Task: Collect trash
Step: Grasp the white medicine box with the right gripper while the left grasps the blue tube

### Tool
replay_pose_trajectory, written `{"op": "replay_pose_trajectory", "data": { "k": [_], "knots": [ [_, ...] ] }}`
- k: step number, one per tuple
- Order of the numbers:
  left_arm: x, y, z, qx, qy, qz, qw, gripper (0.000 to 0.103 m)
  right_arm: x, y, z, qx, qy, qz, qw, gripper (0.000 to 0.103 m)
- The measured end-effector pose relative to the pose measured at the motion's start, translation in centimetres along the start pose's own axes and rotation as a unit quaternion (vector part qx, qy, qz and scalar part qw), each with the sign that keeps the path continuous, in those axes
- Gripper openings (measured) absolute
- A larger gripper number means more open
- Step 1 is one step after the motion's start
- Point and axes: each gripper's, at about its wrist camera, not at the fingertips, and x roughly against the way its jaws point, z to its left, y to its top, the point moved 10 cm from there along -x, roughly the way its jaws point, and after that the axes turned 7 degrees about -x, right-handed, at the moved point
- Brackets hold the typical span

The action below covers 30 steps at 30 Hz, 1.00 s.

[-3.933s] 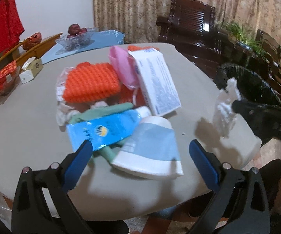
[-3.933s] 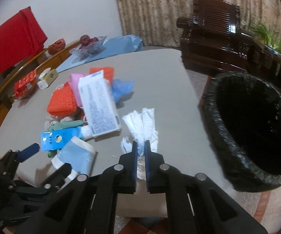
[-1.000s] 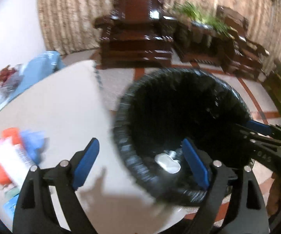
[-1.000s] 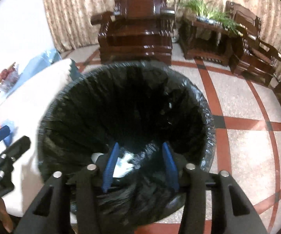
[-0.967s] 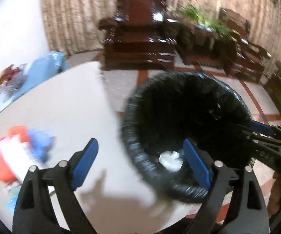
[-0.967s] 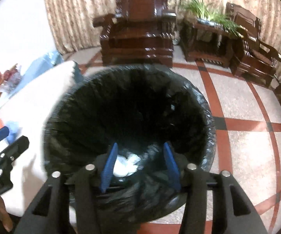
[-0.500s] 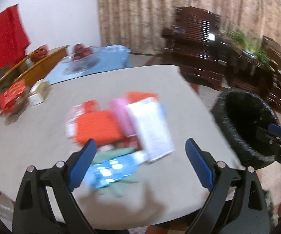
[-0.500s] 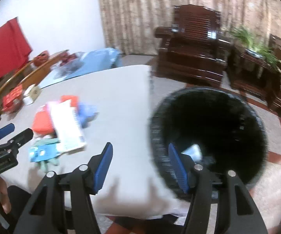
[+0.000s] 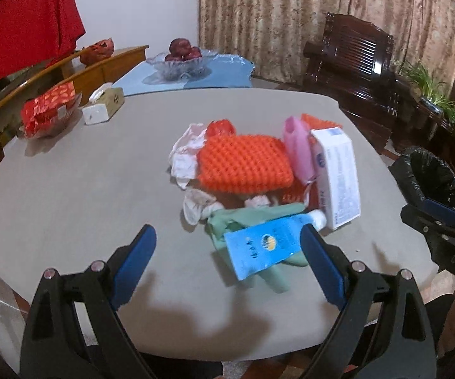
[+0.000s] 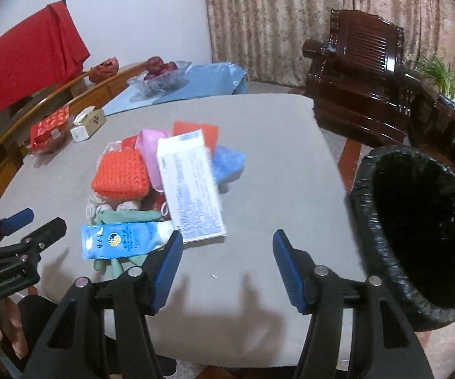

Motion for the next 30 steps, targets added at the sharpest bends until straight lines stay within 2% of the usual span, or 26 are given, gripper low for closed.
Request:
{"op": "replay_pose_trajectory", "data": {
  "k": [5, 13, 15, 17, 19, 21, 23, 25, 26, 30],
  "knots": [
    [-1.4, -1.0, 0.6, 0.003, 0.000, 0.010, 0.9999, 0.089, -1.6, -0.1, 1.1, 0.015, -0.005, 0.002, 1.000, 0.059],
    [-4.1, -2.5, -0.1, 0.002, -0.019, 0.034, 0.9993, 0.084, -3.7, -0.6, 1.2, 0.014, -0.007, 0.012, 1.000, 0.059],
    [-4.8, -2.7, -0.4, 0.000, -0.024, 0.039, 0.9989, 0.080, -4.1, -0.6, 1.2, 0.016, -0.007, 0.015, 1.000, 0.059],
    [-5.5, -2.8, -0.9, -0.003, -0.030, 0.046, 0.9985, 0.069, -4.5, -0.6, 1.2, 0.016, -0.007, 0.017, 1.000, 0.059],
    [-6.3, -2.9, -1.3, -0.003, -0.040, 0.054, 0.9978, 0.063, -4.8, -0.6, 0.9, 0.016, -0.007, 0.018, 1.000, 0.059],
    [-6.9, -3.0, -1.7, -0.002, -0.048, 0.059, 0.9971, 0.053, -5.2, -0.6, 0.8, 0.013, -0.007, 0.021, 1.000, 0.059],
    [-7.1, -2.9, -2.2, -0.004, -0.059, 0.059, 0.9965, 0.031, -5.4, -0.7, 0.7, 0.013, -0.006, 0.023, 1.000, 0.059],
    [-6.8, -2.6, -2.4, -0.007, -0.059, 0.052, 0.9969, 0.023, -5.4, -0.7, 0.8, 0.015, -0.005, 0.023, 1.000, 0.059],
    [-6.6, -2.4, -2.5, -0.004, -0.065, 0.048, 0.9967, 0.015, -5.4, -0.7, 0.8, 0.016, -0.004, 0.022, 1.000, 0.059],
    [-5.7, -1.9, -2.7, 0.003, -0.073, 0.033, 0.9968, 0.009, -5.5, -0.5, 1.2, 0.018, -0.001, 0.022, 1.000, 0.059]
  ]
}}
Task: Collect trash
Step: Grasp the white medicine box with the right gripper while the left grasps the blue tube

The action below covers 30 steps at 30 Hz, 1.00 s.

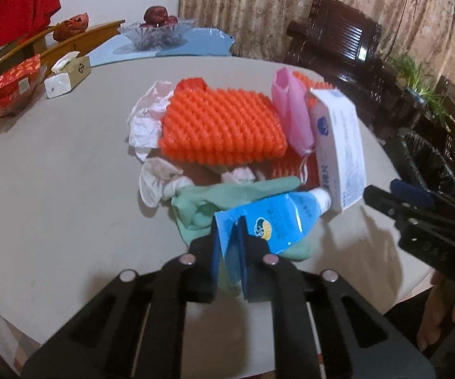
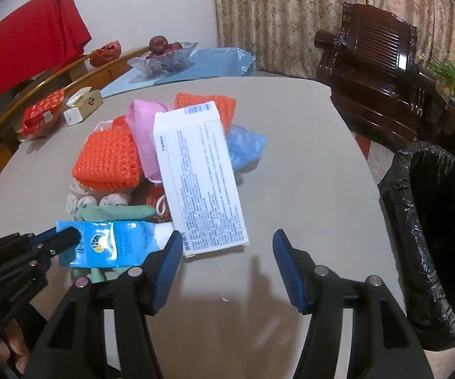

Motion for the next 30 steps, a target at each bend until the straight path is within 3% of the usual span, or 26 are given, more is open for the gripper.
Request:
{"op": "replay_pose_trajectory", "data": {
  "k": [13, 30],
  "knots": [
    [3.1, 2.6, 0.5, 0.004, 0.011, -0.066, 0.9977, 0.002, -1.0, 1.1, 1.6, 0.009, 0.011, -0.007, 1.000, 0.059],
    [1.7, 2.0, 1.0, 0.002, 0.009, -0.056, 0.9984, 0.002, -4.0, 1.3, 1.7, 0.013, 0.005, 0.012, 1.000, 0.061]
  ]
}}
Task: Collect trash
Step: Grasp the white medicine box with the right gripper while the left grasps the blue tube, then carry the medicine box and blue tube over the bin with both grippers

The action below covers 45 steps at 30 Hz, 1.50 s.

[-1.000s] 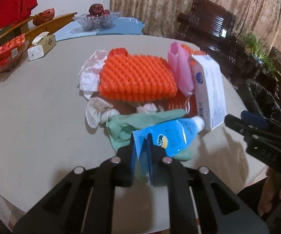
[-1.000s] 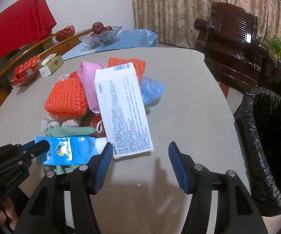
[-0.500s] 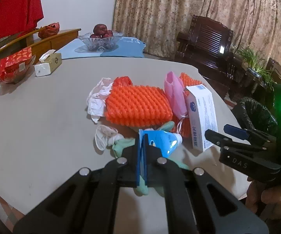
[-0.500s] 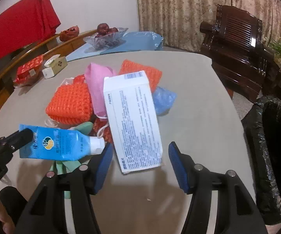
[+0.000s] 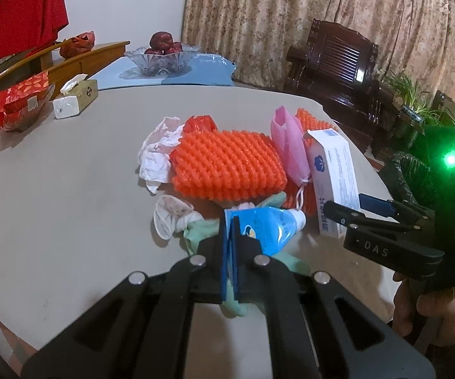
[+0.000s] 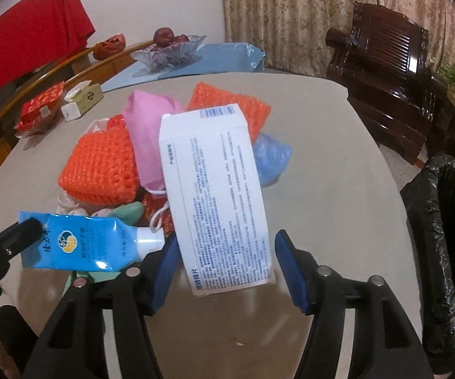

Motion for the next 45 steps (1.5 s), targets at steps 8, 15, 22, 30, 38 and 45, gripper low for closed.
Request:
{"op": "replay_pose_trajectory", "data": {
  "k": [8, 15, 22, 30, 38, 45],
  "knots": [
    [0.2, 0.3, -0.3, 0.000, -0.004, -0.006, 1.0000, 0.001, 0.8, -0.2, -0.3, -0.001, 0.004, -0.001, 1.000, 0.056],
    [2.4, 1.3, -2.6, -0.015, -0.012, -0.023, 0.9995, 0.001, 4.4, 0.3, -1.2, -0.018, 0.007, -0.027, 0.999, 0.055],
    [4.7, 2.1, -4.1, -0.027, -0.017, -0.037, 0.9988, 0.001, 7.4, 0.0, -3.1, -0.036, -0.002, -0.040, 0.999, 0.055],
    [6.8, 3.4, -6.5, -0.042, -0.023, -0.049, 0.9976, 0.001, 11.1, 0.4, -5.5, -0.054, -0.013, -0.063, 0.996, 0.055],
    [8.0, 4.3, -10.8, -0.071, -0.038, -0.058, 0.9951, 0.001, 14.7, 0.7, -9.1, -0.076, -0.034, -0.085, 0.993, 0.055],
    [8.7, 5.3, -15.0, -0.087, -0.062, -0.070, 0.9918, 0.001, 16.9, 0.5, -12.3, -0.095, -0.053, -0.095, 0.989, 0.055]
  ]
}}
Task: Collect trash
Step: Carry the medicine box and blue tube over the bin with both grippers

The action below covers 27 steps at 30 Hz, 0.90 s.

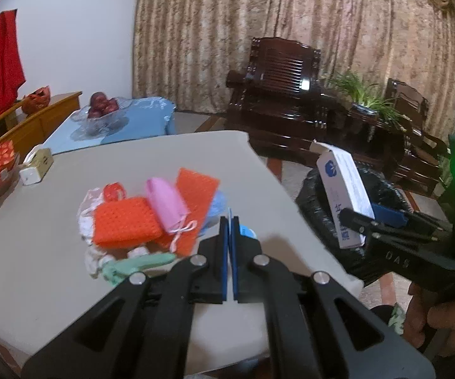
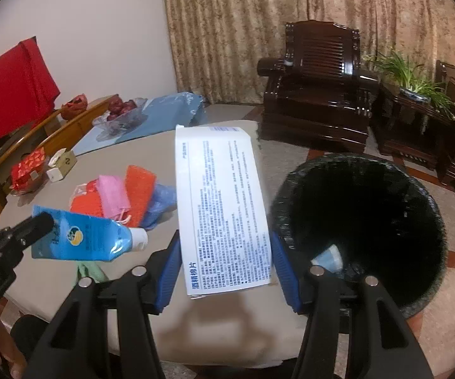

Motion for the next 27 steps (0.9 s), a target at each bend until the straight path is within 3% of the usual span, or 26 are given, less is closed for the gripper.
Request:
{"op": "replay_pose_trajectory", "data": {
  "k": [10, 27],
  "knots": [
    [-2.4, 2.5, -5.6, -0.023, -0.030, -0.006, 0.9993, 0.001, 1.6, 0.9, -4.3, -0.017, -0.029, -0.013, 0.999, 0.054],
    [-7.3, 5.8, -16.2, -0.069, -0.082, -0.001, 0.9942, 0.001, 3.4, 2.7, -16.1, -0.048, -0.102, -0.021, 0.993, 0.054]
  ]
}}
